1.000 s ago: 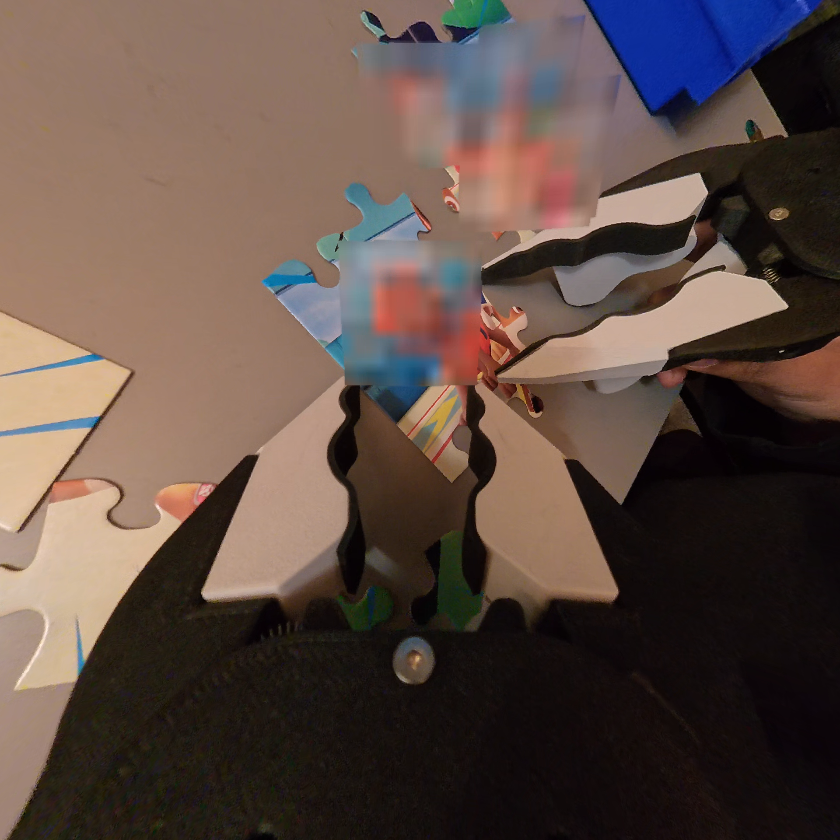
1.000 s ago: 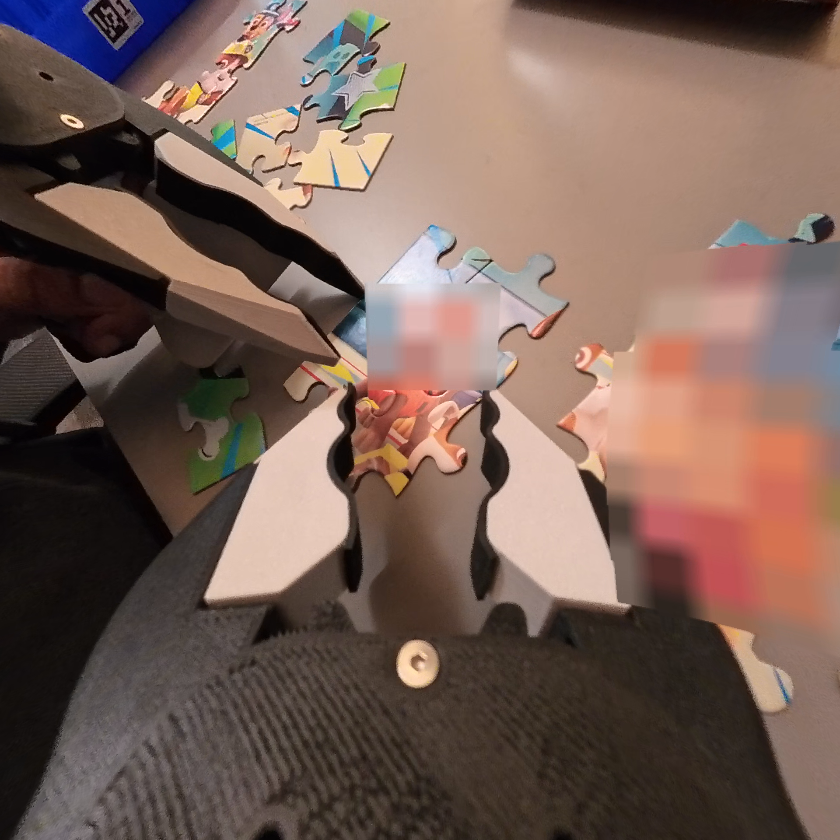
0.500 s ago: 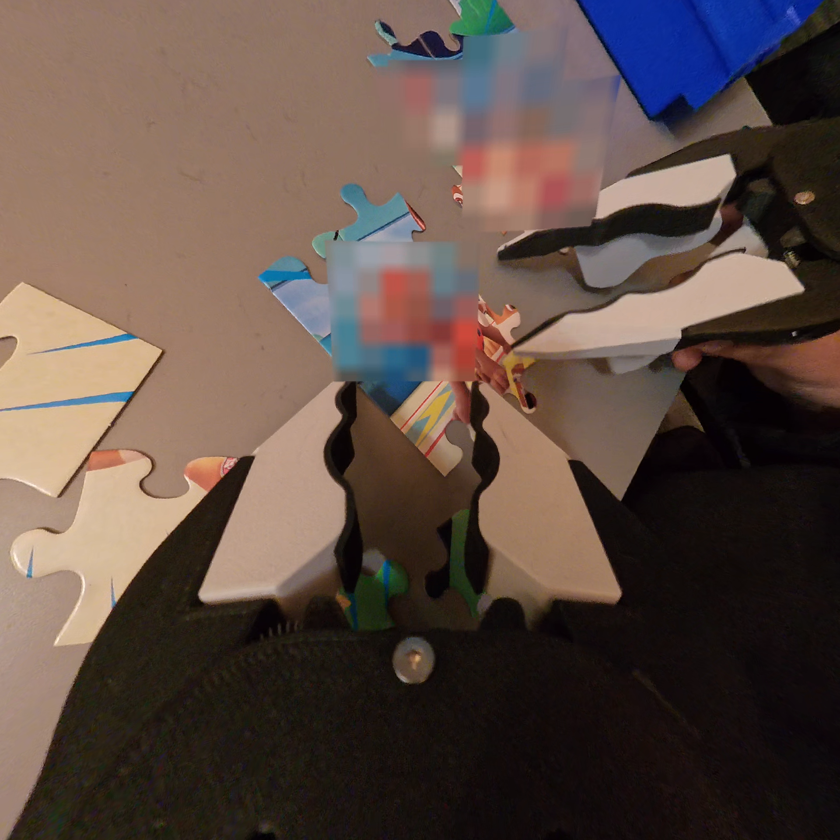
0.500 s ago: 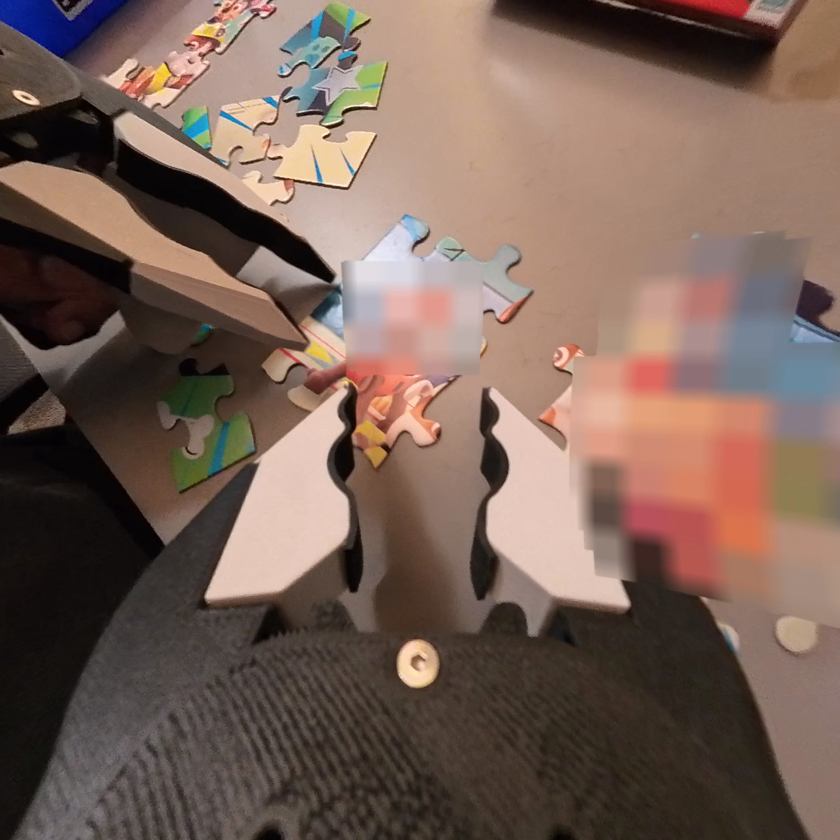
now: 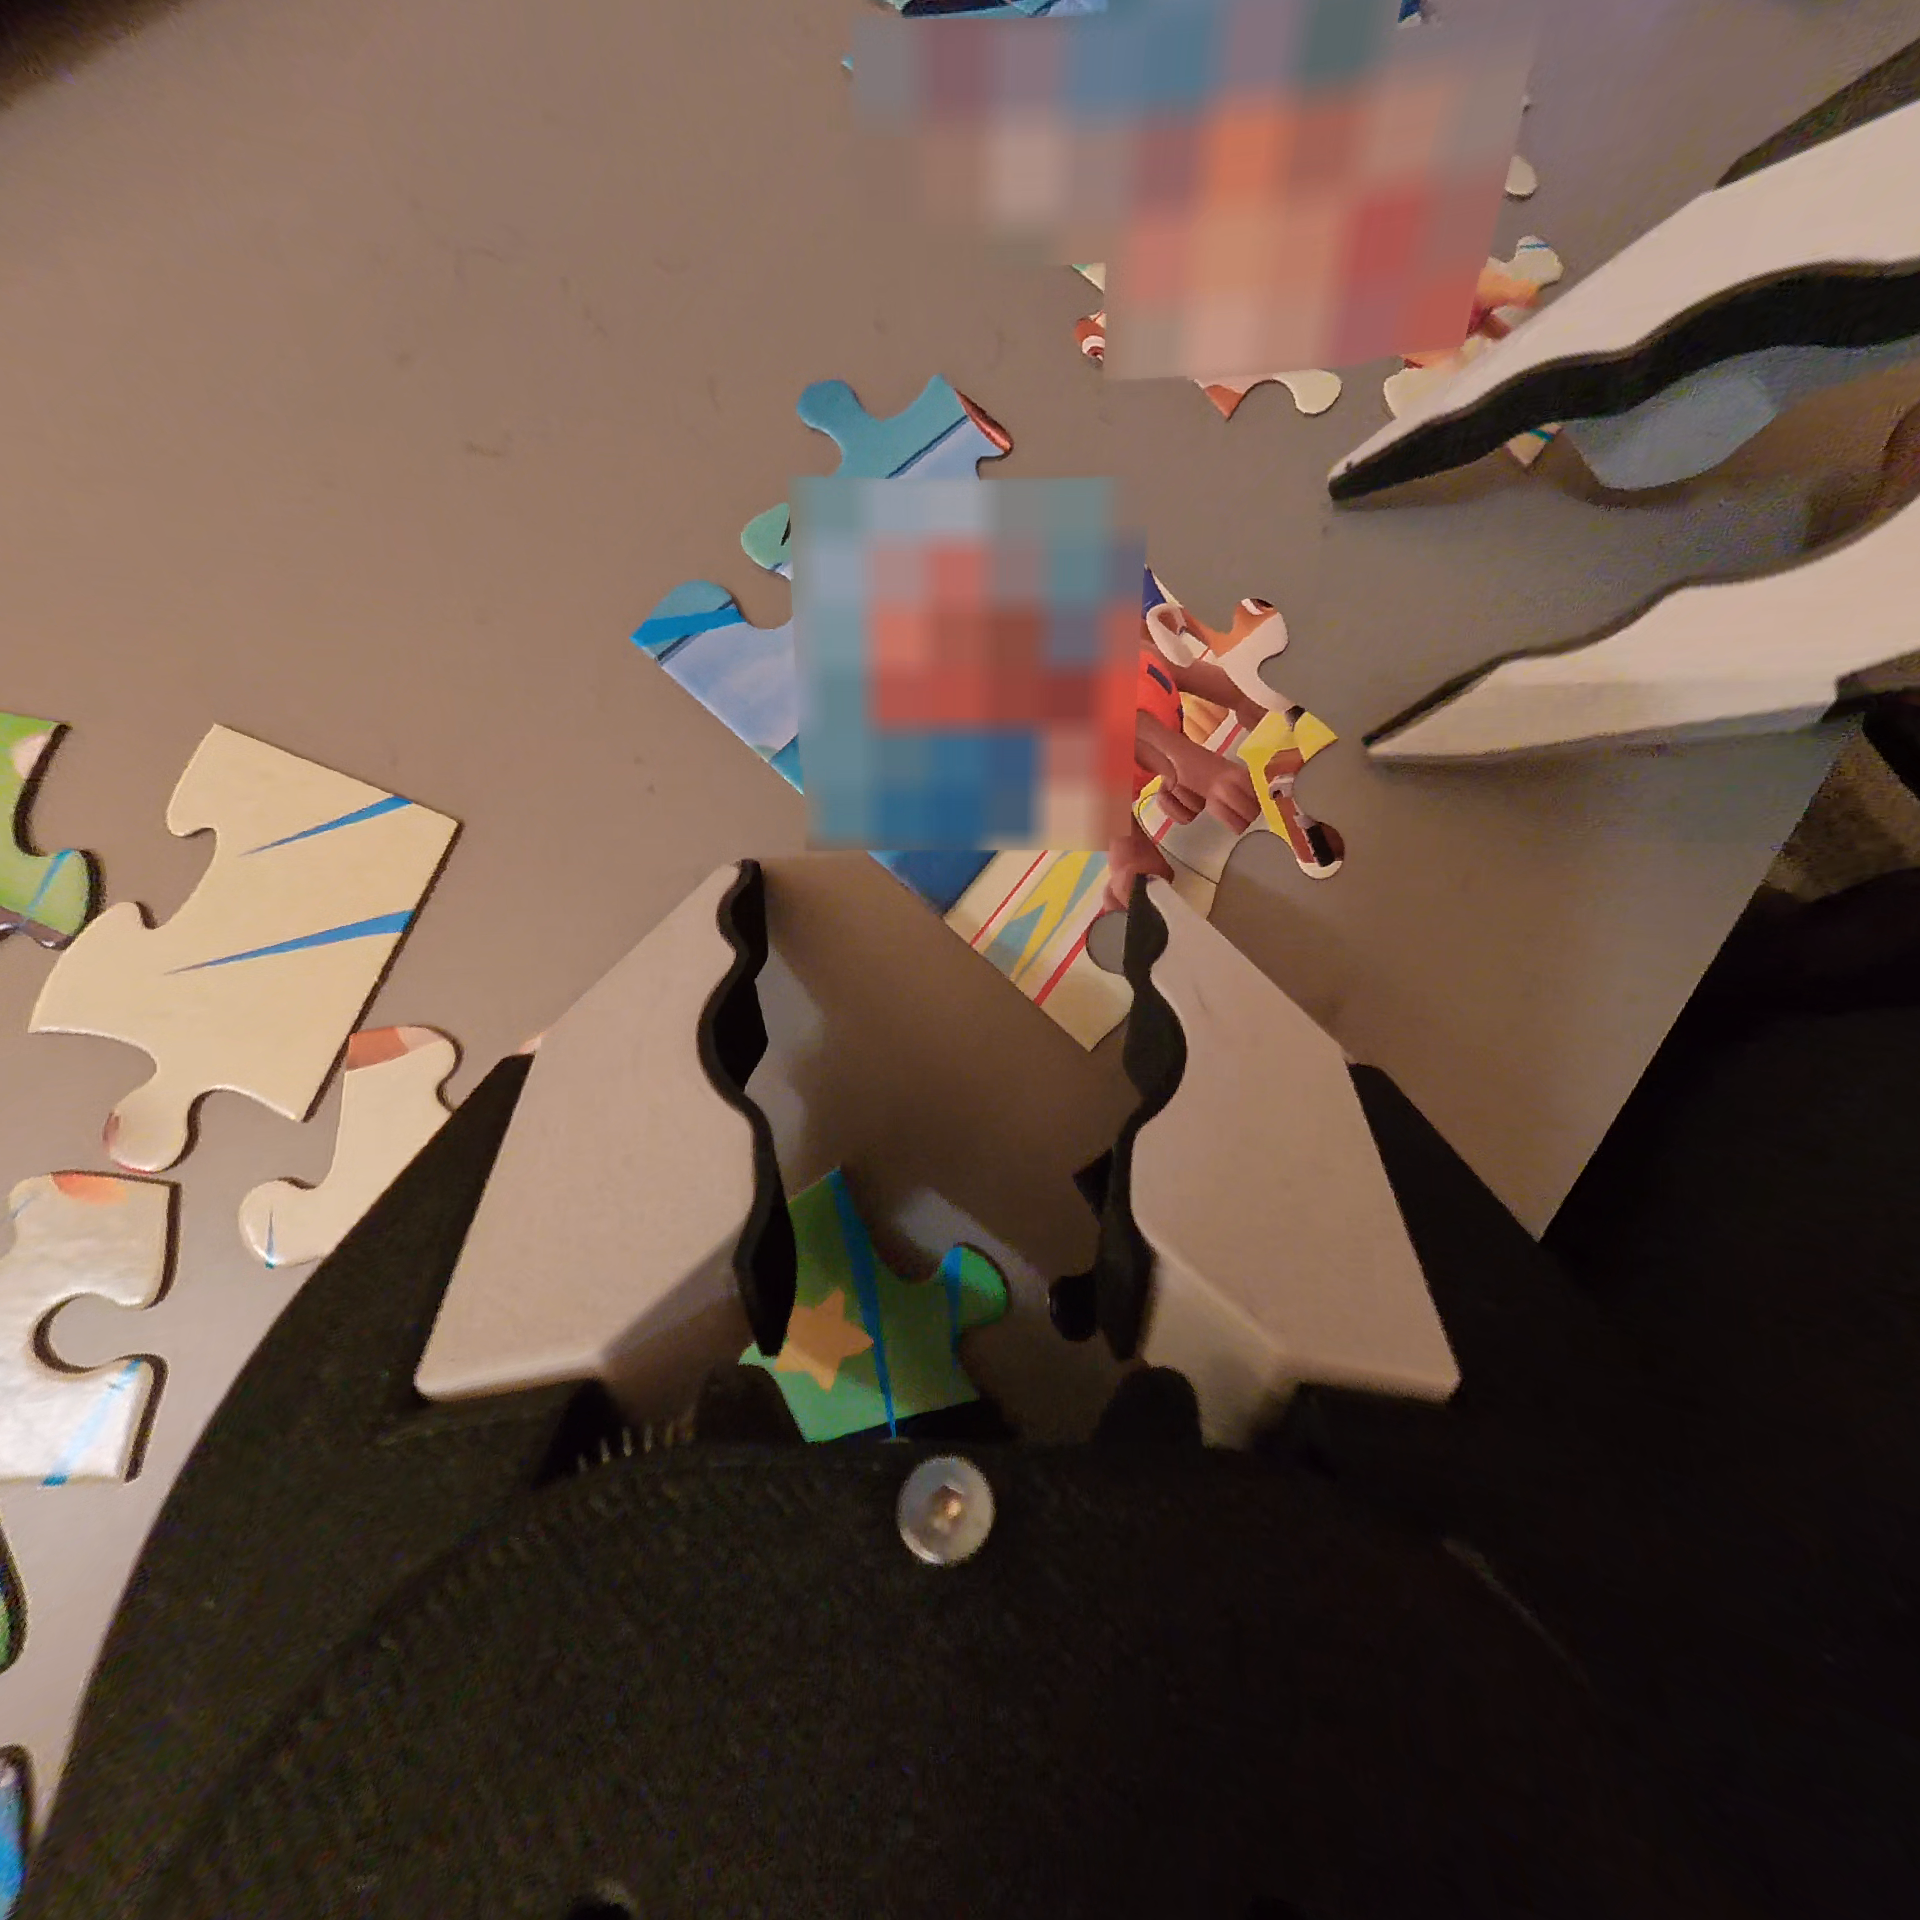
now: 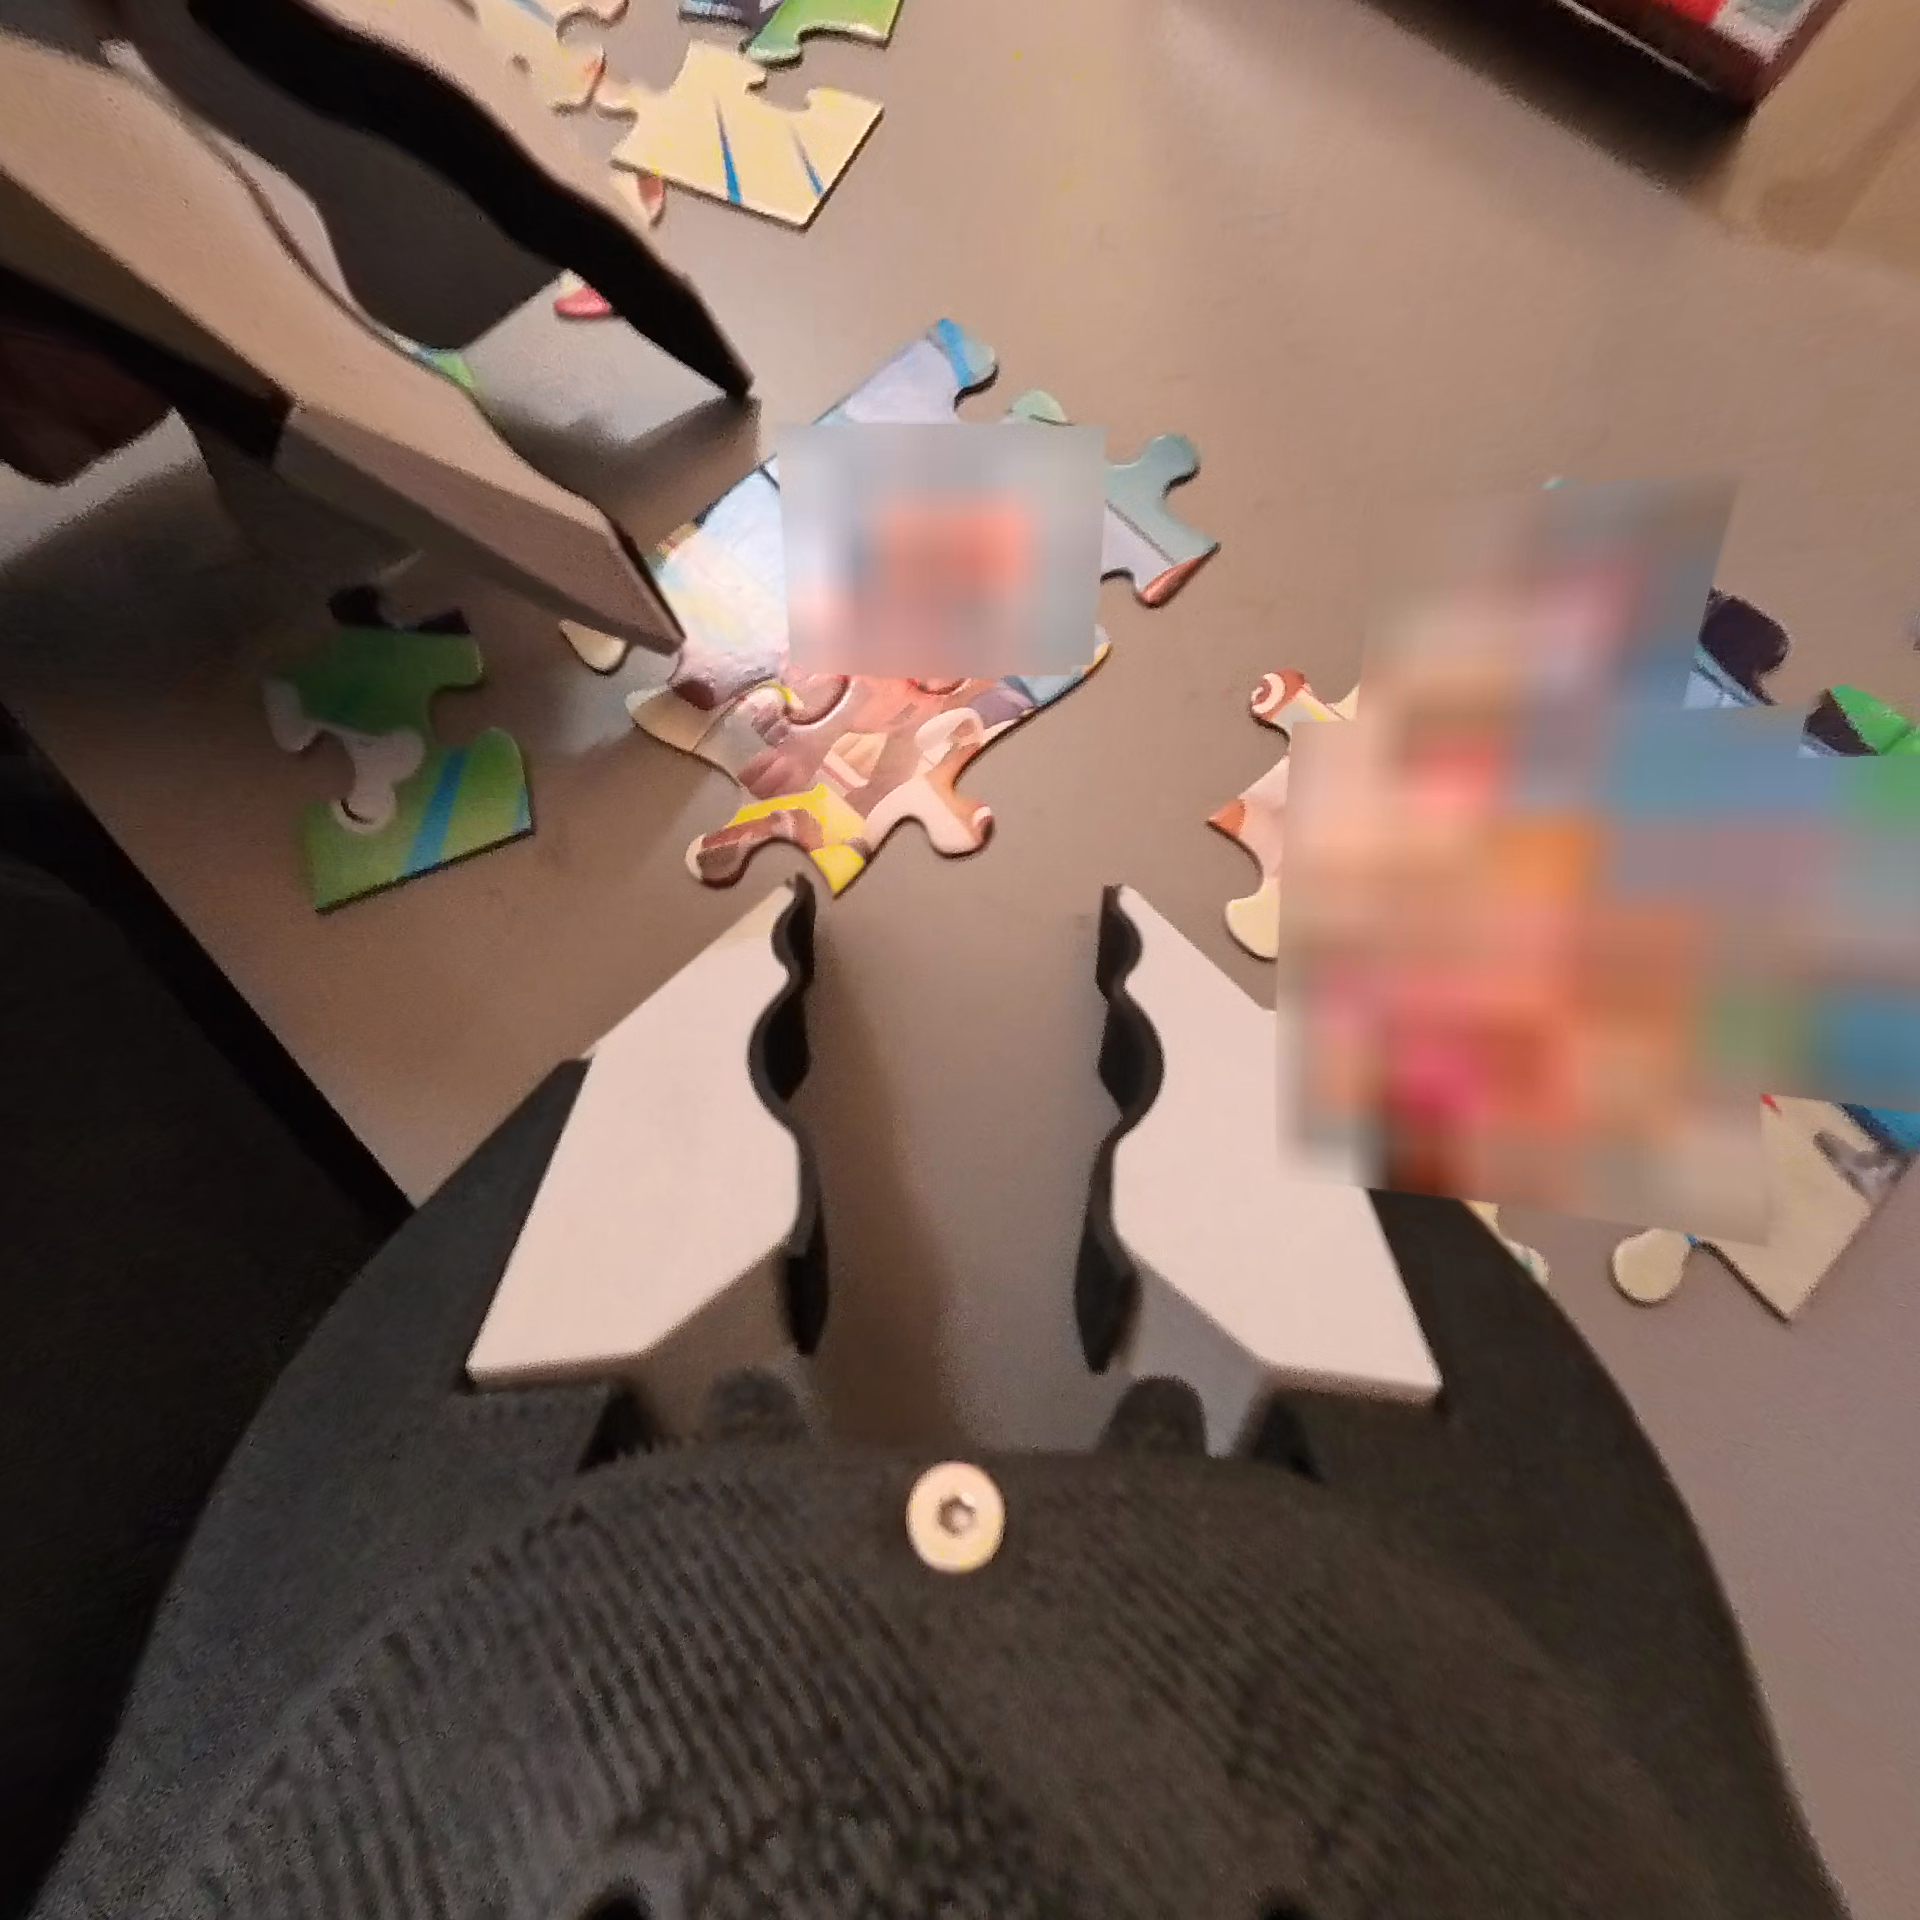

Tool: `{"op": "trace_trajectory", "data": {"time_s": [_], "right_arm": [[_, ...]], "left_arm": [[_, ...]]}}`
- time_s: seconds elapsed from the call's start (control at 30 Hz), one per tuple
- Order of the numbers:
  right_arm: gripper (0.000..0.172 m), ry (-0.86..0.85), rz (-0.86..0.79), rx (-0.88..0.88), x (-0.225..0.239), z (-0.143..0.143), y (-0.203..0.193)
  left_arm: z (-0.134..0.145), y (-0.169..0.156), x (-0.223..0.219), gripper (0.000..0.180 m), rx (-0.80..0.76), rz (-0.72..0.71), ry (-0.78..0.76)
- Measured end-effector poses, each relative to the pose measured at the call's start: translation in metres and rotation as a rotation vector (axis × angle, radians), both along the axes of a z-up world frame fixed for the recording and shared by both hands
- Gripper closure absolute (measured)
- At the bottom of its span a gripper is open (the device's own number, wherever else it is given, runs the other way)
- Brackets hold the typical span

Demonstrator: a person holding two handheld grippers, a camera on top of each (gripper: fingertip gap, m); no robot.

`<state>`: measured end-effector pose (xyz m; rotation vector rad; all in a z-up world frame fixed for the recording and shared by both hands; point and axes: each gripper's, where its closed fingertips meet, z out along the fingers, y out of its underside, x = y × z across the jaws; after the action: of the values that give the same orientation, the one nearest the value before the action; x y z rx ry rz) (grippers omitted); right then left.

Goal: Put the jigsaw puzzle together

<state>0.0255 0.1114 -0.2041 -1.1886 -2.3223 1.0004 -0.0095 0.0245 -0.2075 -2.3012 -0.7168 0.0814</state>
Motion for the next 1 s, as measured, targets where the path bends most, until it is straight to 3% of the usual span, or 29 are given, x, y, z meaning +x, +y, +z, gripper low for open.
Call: {"op": "trace_trajectory", "data": {"time_s": [0.43,0.7,0.77,0.87,1.0], "right_arm": [[0.117,0.031,0.021,0.0,-0.001,0.004,-0.005],[0.117,0.053,0.024,-0.014,-0.003,0.012,-0.01],[0.117,0.057,0.029,-0.009,-0.003,0.013,-0.012],[0.118,0.077,0.033,-0.013,-0.004,0.019,-0.016],[0.119,0.097,0.037,-0.04,-0.01,0.026,-0.022]], "left_arm": [[0.005,-0.003,-0.006,0.112,0.005,0.027,0.021],[0.024,-0.026,-0.031,0.112,0.062,0.109,0.05],[0.029,-0.05,-0.049,0.112,0.001,0.152,0.125],[0.052,-0.121,-0.099,0.112,-0.109,0.342,0.283],[0.105,-0.191,-0.133,0.112,0.031,0.538,0.337]]}}
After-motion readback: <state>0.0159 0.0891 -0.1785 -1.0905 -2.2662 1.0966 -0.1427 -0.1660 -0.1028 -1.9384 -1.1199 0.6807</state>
